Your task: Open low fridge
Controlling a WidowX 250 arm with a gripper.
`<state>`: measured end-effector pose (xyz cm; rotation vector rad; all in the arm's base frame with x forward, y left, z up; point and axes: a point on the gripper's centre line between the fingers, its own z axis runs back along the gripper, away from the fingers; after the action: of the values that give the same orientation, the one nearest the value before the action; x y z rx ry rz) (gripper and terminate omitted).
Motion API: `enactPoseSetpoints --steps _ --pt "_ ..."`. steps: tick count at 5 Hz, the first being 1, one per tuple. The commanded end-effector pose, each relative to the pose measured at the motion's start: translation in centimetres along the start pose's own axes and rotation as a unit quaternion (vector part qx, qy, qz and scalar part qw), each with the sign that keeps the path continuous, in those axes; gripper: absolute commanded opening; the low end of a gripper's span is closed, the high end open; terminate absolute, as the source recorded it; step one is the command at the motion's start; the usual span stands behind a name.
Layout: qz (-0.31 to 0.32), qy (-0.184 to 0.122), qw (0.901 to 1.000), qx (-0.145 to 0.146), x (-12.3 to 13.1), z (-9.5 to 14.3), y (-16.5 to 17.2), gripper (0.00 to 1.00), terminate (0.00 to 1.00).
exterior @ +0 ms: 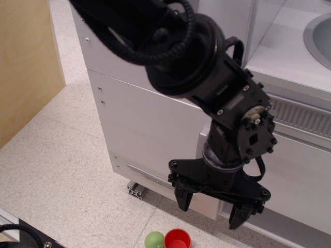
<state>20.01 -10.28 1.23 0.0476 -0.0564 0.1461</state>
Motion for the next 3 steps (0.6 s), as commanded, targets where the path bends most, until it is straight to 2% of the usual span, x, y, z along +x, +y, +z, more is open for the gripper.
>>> enactPoseSetpoints --steps 1,2,3 --pt "0.000 0.000 1.0000 0.000 0.0 0.0 0.0 1.00 0.00" --pt "-0.003 -0.020 0.9997 -0.010 0.9 -0.2 0.8 1.00 0.00" --pt "0.007 -0.033 0.9993 -0.017 3.2 -1.1 1.9 1.00 0.00"
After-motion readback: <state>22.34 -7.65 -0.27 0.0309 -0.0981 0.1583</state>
